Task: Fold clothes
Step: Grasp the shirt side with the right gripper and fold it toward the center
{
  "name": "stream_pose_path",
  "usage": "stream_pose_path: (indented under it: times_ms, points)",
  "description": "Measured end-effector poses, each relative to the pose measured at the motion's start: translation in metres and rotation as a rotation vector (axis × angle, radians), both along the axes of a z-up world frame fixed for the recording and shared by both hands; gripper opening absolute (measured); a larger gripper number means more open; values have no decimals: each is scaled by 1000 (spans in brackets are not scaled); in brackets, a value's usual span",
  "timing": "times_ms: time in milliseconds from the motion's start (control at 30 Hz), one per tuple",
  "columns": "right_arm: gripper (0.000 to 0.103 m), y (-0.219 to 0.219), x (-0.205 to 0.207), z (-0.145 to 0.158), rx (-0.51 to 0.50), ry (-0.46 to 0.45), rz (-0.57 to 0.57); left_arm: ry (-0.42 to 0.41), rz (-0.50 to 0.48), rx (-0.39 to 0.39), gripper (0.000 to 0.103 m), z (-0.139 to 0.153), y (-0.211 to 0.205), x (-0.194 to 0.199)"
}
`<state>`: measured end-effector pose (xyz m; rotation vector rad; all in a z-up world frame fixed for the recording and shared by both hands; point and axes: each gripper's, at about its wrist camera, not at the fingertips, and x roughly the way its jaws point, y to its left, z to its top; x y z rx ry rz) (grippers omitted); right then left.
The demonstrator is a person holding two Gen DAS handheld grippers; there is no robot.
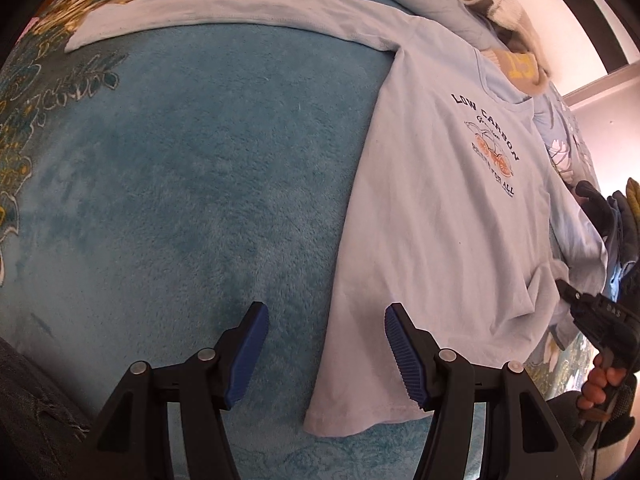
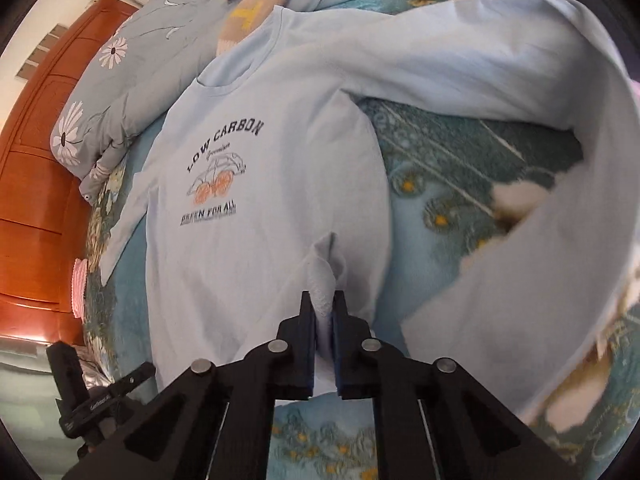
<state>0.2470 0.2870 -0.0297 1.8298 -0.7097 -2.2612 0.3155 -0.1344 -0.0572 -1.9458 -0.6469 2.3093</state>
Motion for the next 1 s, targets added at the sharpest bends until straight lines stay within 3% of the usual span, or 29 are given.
stream_pose_path:
  times_ms: [200,333,600,767,833,900,1000]
  points:
    - [4,15,38,18,20,-82,-20,-8,-19,4,65,0,5,1]
    - [5,17,48,4,66,-146,-1,-11,-33,1,65,1,8,3]
    - [5,-17,65,-8,136,-240,156,-12,-31,8,65,5,10,8]
    - [6,-4,67,1,139,-191,88,-21,-71,0,65,6,19,11]
    - [11,5,66,8,117,-153,41,-25,-81,12,65,6,22,13]
    - [25,15,67,10,92,-122,-7,-30,-83,31,64,6,23,15]
    - [34,25,68,10,48,-105,-59,-31,-75,53,63,6,23,15]
